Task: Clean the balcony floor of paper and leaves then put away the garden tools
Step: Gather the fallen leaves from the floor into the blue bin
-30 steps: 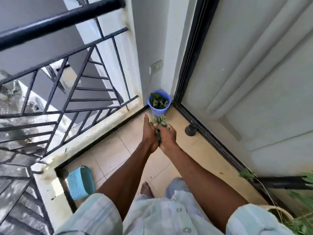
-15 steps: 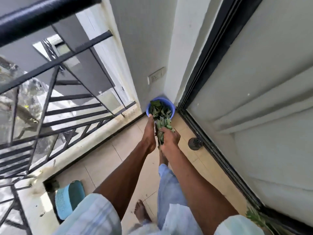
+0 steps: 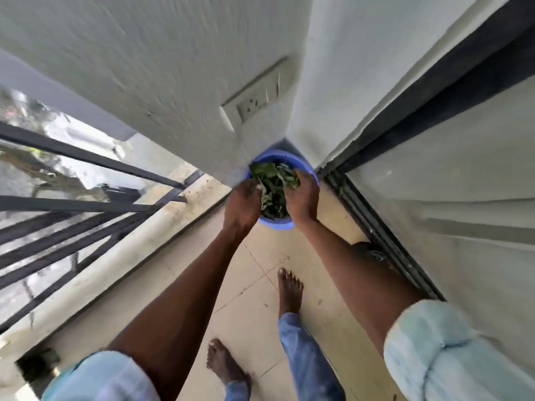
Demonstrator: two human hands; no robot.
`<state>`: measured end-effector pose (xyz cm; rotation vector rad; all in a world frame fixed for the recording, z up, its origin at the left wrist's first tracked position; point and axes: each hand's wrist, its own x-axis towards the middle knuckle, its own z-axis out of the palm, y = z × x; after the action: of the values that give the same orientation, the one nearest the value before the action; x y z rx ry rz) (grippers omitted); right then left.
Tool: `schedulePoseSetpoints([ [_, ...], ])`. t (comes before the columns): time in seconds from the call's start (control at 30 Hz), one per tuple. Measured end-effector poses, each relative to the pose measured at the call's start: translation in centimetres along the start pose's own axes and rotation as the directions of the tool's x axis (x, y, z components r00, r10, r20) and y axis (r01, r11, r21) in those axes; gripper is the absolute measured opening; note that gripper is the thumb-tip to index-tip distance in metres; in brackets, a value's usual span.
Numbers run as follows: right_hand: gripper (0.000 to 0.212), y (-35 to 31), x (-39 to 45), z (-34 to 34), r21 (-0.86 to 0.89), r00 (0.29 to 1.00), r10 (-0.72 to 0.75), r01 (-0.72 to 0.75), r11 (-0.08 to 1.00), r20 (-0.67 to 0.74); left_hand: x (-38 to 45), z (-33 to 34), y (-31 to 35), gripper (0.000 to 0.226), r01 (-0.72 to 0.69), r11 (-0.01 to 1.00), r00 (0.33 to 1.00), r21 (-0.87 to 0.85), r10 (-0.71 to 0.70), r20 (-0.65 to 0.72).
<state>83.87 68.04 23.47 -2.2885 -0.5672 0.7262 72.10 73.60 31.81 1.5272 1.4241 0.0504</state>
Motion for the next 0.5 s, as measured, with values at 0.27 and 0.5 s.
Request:
schedulePoseSetpoints([
  [0.27,0.069,12.3,5.5,12.0,-0.682,0.752,-0.037,0.616,0.395,0.658,6.7,4.6,-12.0,0.017,0.019,0.999,0.994,-0.041,-0.023,-0.103],
  [0.5,0.076,10.4,5.1,8.5,-0.581,0.857,-0.099,0.423,0.696,0.505,6.0,5.9,-10.1,0.019,-0.033,0.999,0.990,0.005,0.033,-0.137],
])
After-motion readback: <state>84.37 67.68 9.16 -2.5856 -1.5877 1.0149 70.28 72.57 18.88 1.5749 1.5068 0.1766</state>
